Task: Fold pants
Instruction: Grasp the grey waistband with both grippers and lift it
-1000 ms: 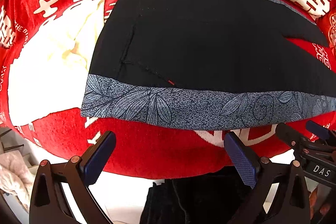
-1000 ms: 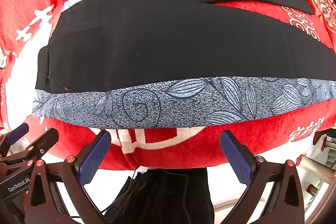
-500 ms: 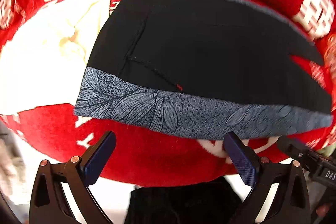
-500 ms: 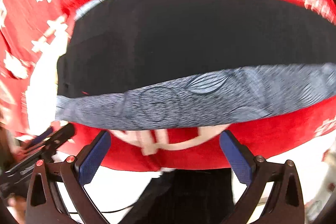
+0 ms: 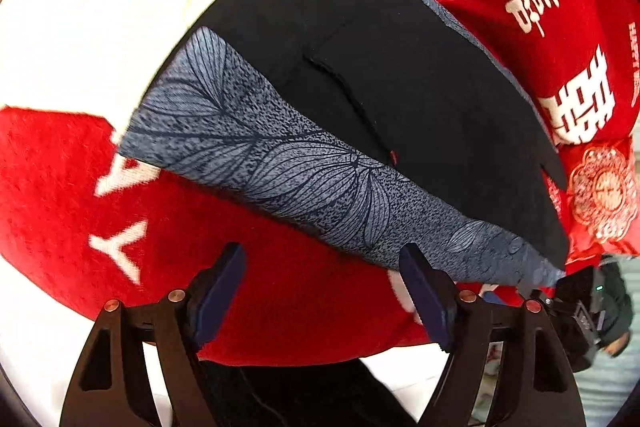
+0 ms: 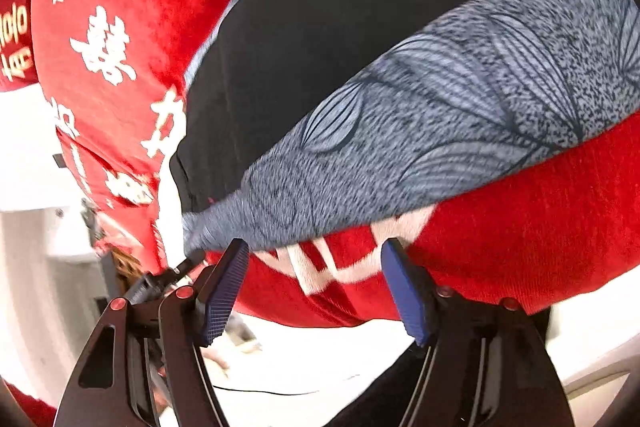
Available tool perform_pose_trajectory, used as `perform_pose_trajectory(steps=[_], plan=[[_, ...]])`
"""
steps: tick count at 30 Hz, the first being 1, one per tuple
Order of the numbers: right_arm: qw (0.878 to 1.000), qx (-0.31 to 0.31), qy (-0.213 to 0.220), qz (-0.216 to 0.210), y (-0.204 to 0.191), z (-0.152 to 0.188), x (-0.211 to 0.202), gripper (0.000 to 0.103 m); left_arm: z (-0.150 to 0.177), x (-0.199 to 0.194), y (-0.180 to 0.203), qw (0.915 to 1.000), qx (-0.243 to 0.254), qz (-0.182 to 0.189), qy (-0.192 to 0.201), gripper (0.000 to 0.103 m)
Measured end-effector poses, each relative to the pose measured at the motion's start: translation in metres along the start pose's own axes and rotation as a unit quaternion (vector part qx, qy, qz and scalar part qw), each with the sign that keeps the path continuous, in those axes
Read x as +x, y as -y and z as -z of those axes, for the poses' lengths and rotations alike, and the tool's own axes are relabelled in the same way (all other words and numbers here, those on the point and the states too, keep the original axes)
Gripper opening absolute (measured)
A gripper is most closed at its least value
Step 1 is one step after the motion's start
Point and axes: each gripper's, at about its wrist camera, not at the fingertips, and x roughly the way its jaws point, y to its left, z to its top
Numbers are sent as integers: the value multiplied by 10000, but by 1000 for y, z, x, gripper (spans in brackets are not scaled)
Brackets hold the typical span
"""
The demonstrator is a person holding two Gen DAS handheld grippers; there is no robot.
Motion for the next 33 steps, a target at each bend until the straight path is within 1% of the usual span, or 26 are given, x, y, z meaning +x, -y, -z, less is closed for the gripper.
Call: perform_pose_trajectory(steps=[4,6,8,10,11,12,13,14,15,16,17,18,19,20,21,24,26,27,28,30,31,32,33], plan=[[9978,271,218,-568,4,-11,2,73,-11,4,6,9997,-79,201,92,80],[9963,328,273,-742,8,-13,2,72,-16,5,9,9991,-146,394,86,80],[9949,408,286,-880,10,-13,4,73,-19,9,10,9990,-213,377,94,80],[9919,626,306,-1066,16,-14,8,71,-22,11,13,9991,-249,287,165,80],[9905,747,318,-1114,20,-14,13,59,-20,10,13,9993,-245,224,196,77],[9884,981,341,-1111,24,-14,15,47,-21,10,15,9993,-250,129,237,71],[9872,1181,337,-1014,30,-15,11,22,-22,9,17,9993,-240,-25,292,51],[9865,1297,350,-939,35,-13,8,9,-23,8,16,9992,-237,-105,297,30],[9856,1393,370,-881,38,-12,7,9,-24,7,12,9992,-293,-83,273,24],[9856,1414,389,-839,36,-11,3,9,-26,5,4,9989,-410,36,238,22],[9878,1301,397,-763,31,-11,-1,9,-28,0,0,9984,-495,130,230,18],[9918,1050,392,-621,21,-11,-6,9,-29,-6,1,9982,-496,182,272,18],[9945,831,390,-510,11,-12,-11,9,-31,-15,7,9986,-378,149,329,18],[9976,467,373,-336,-7,-15,-19,9,-32,-22,14,9989,-246,107,382,18],[9985,292,363,-276,-18,-18,-24,9,-36,-32,27,9988,-57,57,474,18],[9991,-194,346,-139,-50,-38,-39,9,-52,-52,51,9977,135,50,664,18],[9981,-534,293,-72,-72,-59,-45,9,-74,-60,68,9966,86,90,817,18],[9973,-698,233,-44,-84,-76,-47,9,-87,-64,75,9958,45,116,904,18],[9966,-793,208,-35,-90,-87,-48,9,-101,-65,82,9948,8,144,1010,18],[9934,-1141,103,59,-109,-130,-48,9,-129,-64,94,9929,11,137,1183,18],[9925,-1212,78,102,-113,-141,-47,9,-145,-60,102,9917,55,93,1282,18],[9911,-1318,27,170,-121,-165,-40,9,-159,-56,109,9906,107,40,1364,18],[9904,-1367,-15,207,-126,-181,-34,9,-173,-49,116,9895,155,-27,1439,18]])
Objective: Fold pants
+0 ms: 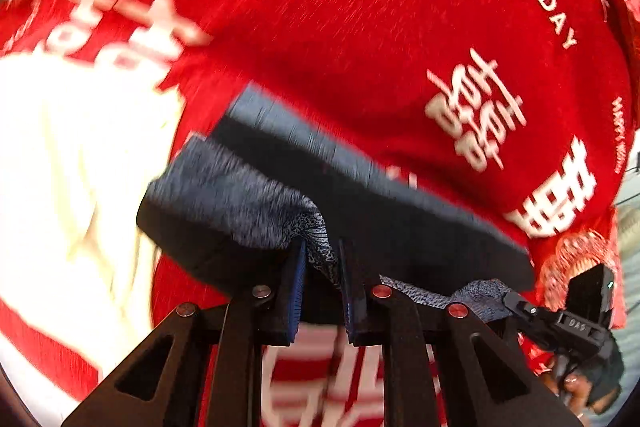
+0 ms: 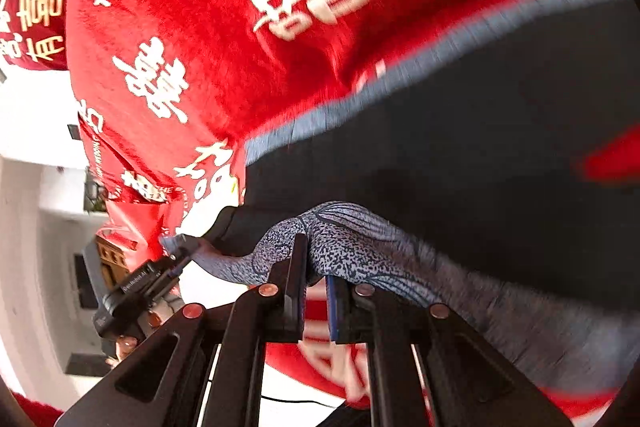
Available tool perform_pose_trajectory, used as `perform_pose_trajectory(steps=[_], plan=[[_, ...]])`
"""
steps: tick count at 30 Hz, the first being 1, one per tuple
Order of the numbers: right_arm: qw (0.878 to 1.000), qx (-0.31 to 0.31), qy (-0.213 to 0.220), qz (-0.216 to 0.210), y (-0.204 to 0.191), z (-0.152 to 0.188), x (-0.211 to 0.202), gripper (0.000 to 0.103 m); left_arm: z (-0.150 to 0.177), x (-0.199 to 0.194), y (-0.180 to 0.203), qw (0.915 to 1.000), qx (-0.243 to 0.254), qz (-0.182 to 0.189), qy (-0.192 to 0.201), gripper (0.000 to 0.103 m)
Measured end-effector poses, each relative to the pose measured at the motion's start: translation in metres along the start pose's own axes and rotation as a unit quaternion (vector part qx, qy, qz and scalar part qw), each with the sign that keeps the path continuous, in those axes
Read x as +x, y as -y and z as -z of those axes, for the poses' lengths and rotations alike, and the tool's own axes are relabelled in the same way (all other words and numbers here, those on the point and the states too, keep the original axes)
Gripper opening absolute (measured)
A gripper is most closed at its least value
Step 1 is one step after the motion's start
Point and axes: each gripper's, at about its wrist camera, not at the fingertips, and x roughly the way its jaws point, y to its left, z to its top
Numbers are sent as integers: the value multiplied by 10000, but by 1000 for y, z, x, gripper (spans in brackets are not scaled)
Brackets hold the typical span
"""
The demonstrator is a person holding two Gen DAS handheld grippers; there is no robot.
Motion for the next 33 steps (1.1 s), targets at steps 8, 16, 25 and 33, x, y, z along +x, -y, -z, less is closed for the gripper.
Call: perform_pose_trajectory(steps=[8,16,25,33], plan=[[9944,-401,-556,803,30,-122,90,11,-71,94,35,9940,556,-901,267,19],[9871,-551,-1048,1076,42,-140,114,34,-79,98,47,9876,604,-1417,302,57],[9673,-1922,-840,1425,-15,-105,87,54,-43,115,63,9705,1284,-2035,-131,82],[9603,-1757,-967,1939,27,-128,129,41,-32,187,71,9469,1572,-2788,-319,90]])
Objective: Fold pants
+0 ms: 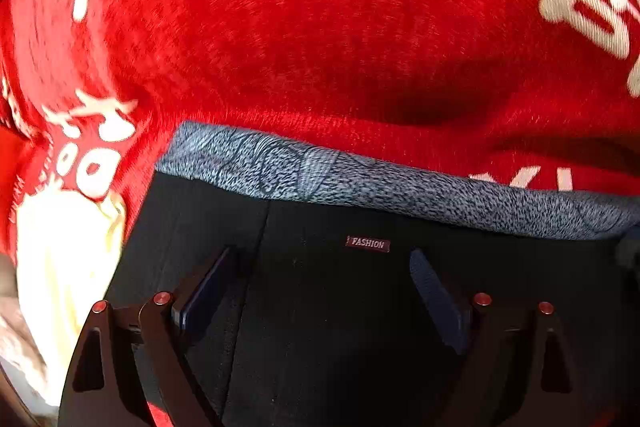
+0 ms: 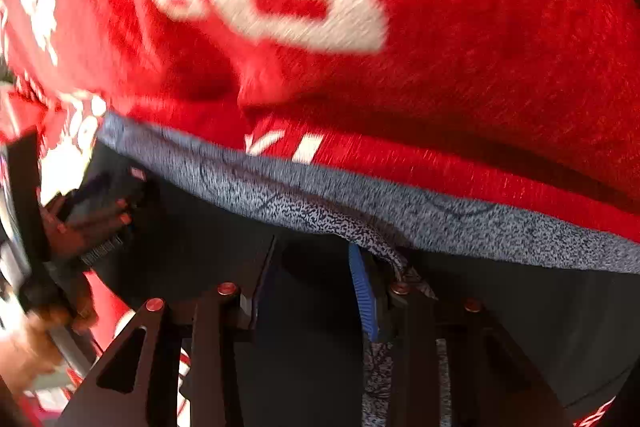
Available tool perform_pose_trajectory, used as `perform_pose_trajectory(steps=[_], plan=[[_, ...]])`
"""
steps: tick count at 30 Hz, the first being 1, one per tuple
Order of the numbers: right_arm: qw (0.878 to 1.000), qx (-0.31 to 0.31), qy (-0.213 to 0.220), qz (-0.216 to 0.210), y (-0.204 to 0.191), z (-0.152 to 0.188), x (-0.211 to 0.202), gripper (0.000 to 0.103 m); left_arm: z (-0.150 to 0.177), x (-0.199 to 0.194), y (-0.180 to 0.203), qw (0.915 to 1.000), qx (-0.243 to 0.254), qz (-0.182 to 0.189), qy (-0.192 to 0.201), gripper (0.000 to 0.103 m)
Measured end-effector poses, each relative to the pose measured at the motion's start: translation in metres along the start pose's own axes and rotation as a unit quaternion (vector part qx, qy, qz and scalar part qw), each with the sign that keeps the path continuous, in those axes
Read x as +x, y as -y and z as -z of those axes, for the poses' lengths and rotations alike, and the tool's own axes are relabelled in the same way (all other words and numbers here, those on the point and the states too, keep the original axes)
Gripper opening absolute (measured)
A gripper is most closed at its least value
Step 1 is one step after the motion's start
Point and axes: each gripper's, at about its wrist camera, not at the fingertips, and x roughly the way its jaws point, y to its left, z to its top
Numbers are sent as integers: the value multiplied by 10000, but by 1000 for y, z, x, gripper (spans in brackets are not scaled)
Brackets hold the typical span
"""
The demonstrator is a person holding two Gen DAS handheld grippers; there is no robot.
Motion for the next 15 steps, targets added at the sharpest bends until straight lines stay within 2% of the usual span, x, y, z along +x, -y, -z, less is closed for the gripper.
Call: perform_pose_trajectory(steps=[1,3,5,10,13,15], plan=[[9997,173,13,-189,3,1,-5,42,0,-5,2,9999,51,72,-77,90],[9988,278,117,-394,5,8,-19,54,4,-18,7,9994,136,262,-163,90],[9981,236,298,-477,7,24,-39,73,15,-39,17,9985,335,398,-161,90],[9968,580,382,-384,21,90,-82,74,62,-79,65,9917,854,883,-374,90],[9933,1063,423,-142,46,143,-101,74,93,-102,102,9841,1218,1216,-432,90],[9868,1542,484,37,66,186,-119,74,111,-117,125,9771,1402,1527,-481,90]])
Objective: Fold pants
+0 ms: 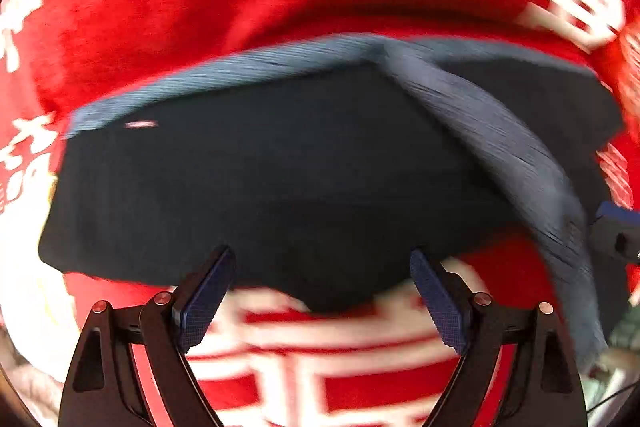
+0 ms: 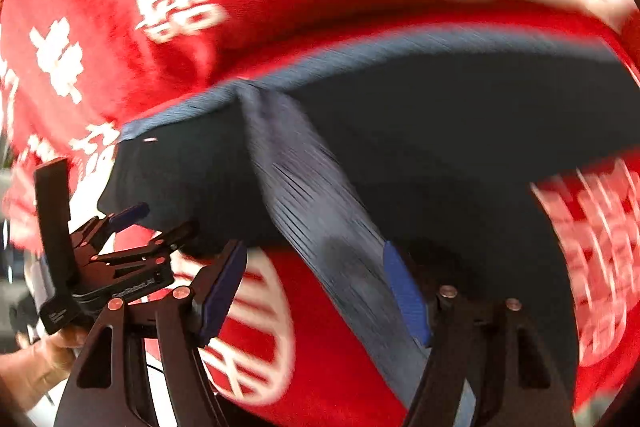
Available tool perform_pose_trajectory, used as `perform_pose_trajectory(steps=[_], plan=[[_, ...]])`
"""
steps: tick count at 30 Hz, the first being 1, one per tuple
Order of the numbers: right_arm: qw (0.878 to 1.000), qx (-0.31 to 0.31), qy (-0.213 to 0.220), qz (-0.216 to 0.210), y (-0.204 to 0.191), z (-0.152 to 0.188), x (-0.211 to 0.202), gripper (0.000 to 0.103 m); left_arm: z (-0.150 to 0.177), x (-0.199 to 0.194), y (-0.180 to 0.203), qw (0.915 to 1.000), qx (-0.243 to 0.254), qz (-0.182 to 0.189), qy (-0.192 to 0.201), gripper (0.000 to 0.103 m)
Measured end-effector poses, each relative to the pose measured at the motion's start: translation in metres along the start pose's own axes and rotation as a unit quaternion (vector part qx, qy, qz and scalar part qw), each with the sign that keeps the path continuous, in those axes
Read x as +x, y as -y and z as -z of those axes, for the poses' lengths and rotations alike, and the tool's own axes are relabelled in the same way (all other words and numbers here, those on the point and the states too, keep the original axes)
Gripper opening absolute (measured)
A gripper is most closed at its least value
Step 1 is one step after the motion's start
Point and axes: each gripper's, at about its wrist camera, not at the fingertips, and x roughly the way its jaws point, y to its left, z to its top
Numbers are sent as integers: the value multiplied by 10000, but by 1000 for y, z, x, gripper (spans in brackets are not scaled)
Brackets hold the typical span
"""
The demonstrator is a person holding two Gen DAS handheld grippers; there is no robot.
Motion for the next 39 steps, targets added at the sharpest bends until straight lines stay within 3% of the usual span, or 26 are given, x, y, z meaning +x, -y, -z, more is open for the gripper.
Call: perform_pose_trajectory(steps=[7,14,20,21,23,30,31,32,33,35,36,39], plan=[[9879,1435,363,472,78,114,-57,74,39,-16,93,9933,785,829,-164,90],[9666,2438,525,596,126,203,-67,74,53,-12,119,9864,1032,1229,-342,90],[9626,2628,626,203,137,210,-48,73,46,6,130,9834,1001,1423,-514,90],[9622,2643,644,129,137,211,-46,71,44,11,135,9832,989,1435,-547,90],[9621,2635,694,-101,139,212,-45,56,42,16,142,9829,971,1450,-586,90],[9710,2246,372,-727,146,196,-30,50,38,25,154,9869,662,1338,-611,90],[9689,2307,186,-874,152,197,-25,40,37,25,156,9876,589,1327,-605,90],[9689,2307,186,-874,152,197,-25,21,36,26,156,9877,527,1344,-597,87],[9682,2325,85,-920,153,195,-24,11,34,25,158,9874,449,1404,-572,79],[9706,2212,-28,-946,153,186,-31,4,29,26,166,9853,476,1525,-607,28],[9723,2118,7,-984,152,180,-39,4,26,27,171,9833,467,1617,-698,21],[9805,1671,222,-1007,148,148,-73,3,12,16,174,9813,236,1782,-689,20]])
